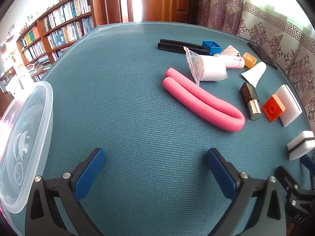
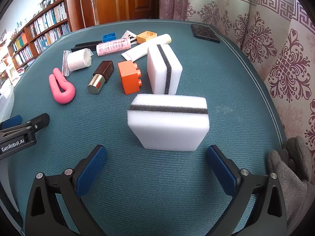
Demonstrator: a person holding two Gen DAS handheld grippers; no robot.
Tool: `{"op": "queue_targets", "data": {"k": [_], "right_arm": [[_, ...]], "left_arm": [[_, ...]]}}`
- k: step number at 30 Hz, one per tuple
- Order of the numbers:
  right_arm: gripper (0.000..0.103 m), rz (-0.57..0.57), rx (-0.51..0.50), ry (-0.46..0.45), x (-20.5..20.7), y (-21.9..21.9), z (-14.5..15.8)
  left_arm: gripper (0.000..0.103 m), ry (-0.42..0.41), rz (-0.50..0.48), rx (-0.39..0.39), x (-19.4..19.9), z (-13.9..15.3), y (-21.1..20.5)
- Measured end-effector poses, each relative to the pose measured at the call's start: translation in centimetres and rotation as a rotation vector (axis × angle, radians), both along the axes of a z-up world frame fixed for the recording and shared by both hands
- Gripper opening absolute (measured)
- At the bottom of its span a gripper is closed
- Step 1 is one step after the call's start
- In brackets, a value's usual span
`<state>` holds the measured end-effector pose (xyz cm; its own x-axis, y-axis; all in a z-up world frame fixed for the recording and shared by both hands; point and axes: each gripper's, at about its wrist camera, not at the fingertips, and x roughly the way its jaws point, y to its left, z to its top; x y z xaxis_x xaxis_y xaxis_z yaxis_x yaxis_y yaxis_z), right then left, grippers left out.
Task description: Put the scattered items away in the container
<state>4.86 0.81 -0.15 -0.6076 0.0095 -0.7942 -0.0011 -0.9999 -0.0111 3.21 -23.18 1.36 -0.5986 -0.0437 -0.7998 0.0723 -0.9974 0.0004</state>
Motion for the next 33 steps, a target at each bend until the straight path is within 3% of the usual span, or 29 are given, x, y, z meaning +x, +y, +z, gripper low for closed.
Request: {"op": "queue_targets", "data": {"k": [33], "right_arm": [[0.103, 0.007, -0.007, -0.007, -0.01, 0.27, 0.02]], "left_arm": [[0.103, -0.002, 0.035, 0.009, -0.63, -0.21, -0.16]]}}
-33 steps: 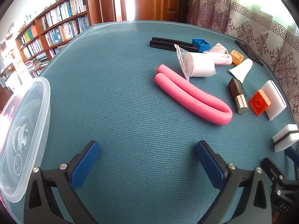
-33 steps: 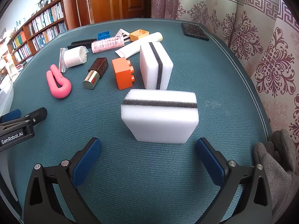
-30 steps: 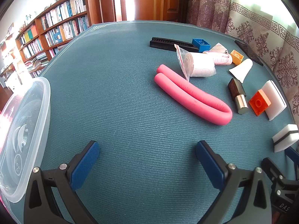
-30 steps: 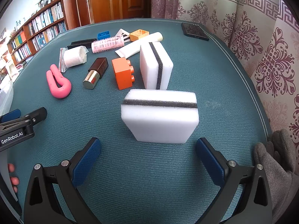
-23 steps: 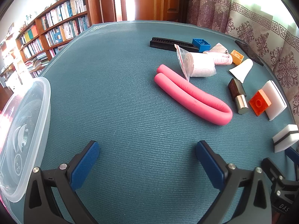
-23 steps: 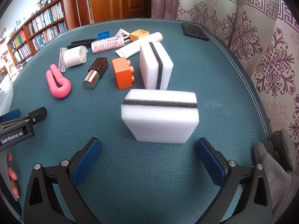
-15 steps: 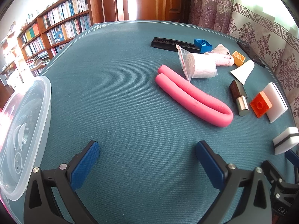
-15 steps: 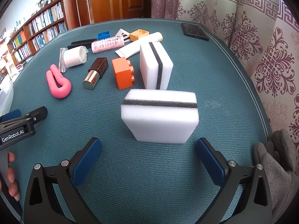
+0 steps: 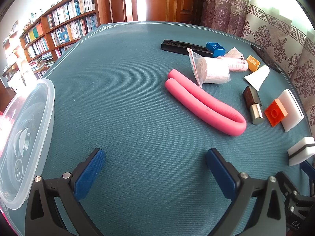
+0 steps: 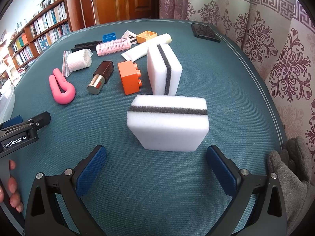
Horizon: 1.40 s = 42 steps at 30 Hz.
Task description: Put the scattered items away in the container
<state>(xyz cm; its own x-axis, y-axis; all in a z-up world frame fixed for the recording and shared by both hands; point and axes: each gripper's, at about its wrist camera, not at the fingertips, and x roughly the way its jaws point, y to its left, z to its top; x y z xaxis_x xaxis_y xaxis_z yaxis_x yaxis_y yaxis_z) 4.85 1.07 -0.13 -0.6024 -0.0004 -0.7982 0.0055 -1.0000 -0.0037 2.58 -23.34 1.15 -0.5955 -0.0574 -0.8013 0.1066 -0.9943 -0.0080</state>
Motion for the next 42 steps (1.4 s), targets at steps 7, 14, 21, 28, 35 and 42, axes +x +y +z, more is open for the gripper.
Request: {"op": "queue_targets", "data": {"k": [7, 14, 21, 28, 35, 42], "right_arm": [[0.103, 0.008, 0.006, -0.004, -1.3, 0.6, 0.3], [0.098, -0.036, 0.021, 0.023, -3.6, 2.0, 0.5], [0.084, -0.039, 0.014, 0.050, -5.7, 2.4, 1.0], [0.083, -0.025, -0.002, 0.057, -3.0, 2.5, 0.8], [0.067, -0.031, -0.085, 0.063, -0.6, 3.6, 1.1], [0.068, 0.004, -0.139, 0.060, 0.9, 4.0, 1.2]], "left_arm": [[0.103, 0.000, 0.000, 0.000, 0.0, 0.0, 0.0], [0.103, 0.000, 0.000, 0.000, 0.0, 0.0, 0.0], [0.103, 0.000, 0.000, 0.000, 0.0, 0.0, 0.0], [0.103, 0.000, 0.001, -0.001, 0.0, 0.0, 0.1], [0.103, -0.002, 0.012, -0.003, -0.1, 0.0, 0.1], [0.103, -0.002, 0.013, -0.004, -0.1, 0.0, 0.0]]}}
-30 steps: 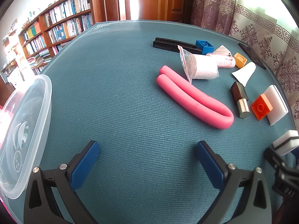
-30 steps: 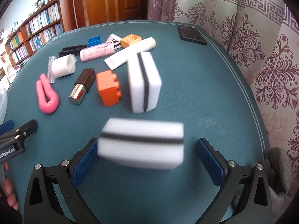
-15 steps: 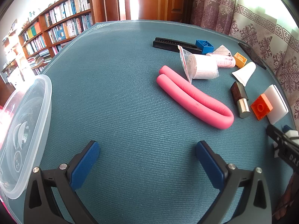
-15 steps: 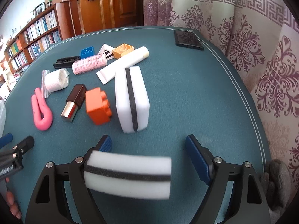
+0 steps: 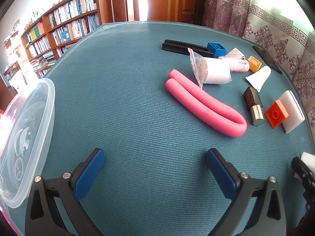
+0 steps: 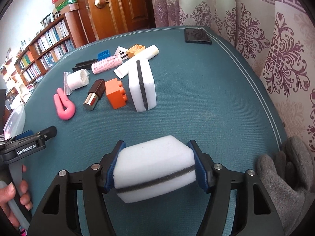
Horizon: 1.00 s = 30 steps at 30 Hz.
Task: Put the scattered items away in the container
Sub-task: 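Grasp the white-and-black sponge with the right tool, then grasp the pink foam tube with the left tool while the right tool holds the sponge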
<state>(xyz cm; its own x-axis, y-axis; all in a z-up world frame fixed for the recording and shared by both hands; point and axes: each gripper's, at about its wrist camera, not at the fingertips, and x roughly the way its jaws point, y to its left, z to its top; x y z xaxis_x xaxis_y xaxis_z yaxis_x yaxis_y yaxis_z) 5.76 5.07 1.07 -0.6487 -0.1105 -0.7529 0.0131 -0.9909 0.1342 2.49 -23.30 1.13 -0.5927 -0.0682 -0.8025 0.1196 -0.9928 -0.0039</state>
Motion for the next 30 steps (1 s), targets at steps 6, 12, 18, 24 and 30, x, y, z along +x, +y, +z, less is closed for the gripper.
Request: {"op": "queue_targets", "data": {"k": [6, 12, 18, 24, 30], "right_arm": [[0.070, 0.040, -0.003, -0.002, 1.6, -0.1, -0.1], [0.073, 0.075, 0.009, -0.014, 3.0, 0.1, -0.1], [0.056, 0.066, 0.009, -0.003, 3.6, 0.5, -0.1], [0.055, 0.047, -0.029, 0.009, 3.4, 1.1, 0.0], [0.055, 0.033, -0.059, 0.014, 3.4, 1.3, 0.0]], "left_arm": [[0.103, -0.002, -0.001, 0.001, 0.1, 0.0, 0.0], [0.103, 0.006, -0.048, 0.032, 0.4, 0.4, 0.5], [0.103, 0.014, -0.098, 0.098, 0.2, 1.3, 1.6], [0.103, 0.033, -0.098, 0.118, -1.0, 2.5, 2.2], [0.103, 0.025, -0.048, 0.157, -4.0, 2.8, 2.1]]}}
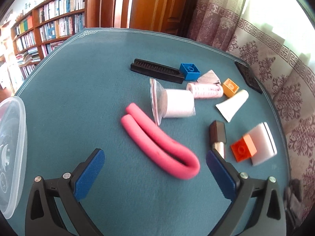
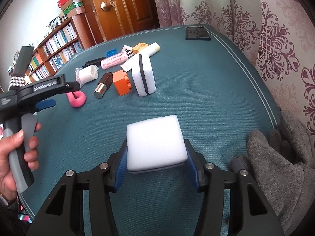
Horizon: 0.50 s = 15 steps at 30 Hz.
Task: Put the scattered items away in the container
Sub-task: 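Grasp the pink foam tube with the left tool while the right tool holds the sponge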
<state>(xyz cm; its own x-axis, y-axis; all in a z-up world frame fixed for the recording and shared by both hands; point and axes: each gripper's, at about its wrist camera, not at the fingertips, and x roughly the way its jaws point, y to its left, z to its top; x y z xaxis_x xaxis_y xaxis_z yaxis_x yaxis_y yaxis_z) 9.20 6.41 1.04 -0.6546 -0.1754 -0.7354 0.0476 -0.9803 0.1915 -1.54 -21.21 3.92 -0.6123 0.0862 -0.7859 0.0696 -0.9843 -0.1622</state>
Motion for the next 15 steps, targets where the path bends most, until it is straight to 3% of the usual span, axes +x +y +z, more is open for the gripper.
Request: {"op": "queue_targets", "data": {"k": [7, 15], "right_arm": [[0.055, -0.002, -0.018, 0.003, -0.1, 0.2, -0.1], [0.056, -0.001, -0.035, 0.004, -0.1, 0.3, -0.1]], "left_arm": [[0.103, -0.057, 0.067, -0.047, -2.7, -1.6, -0.1], [0.103, -0.075, 0.045, -0.116, -2.1, -1.7, -1.5]]}}
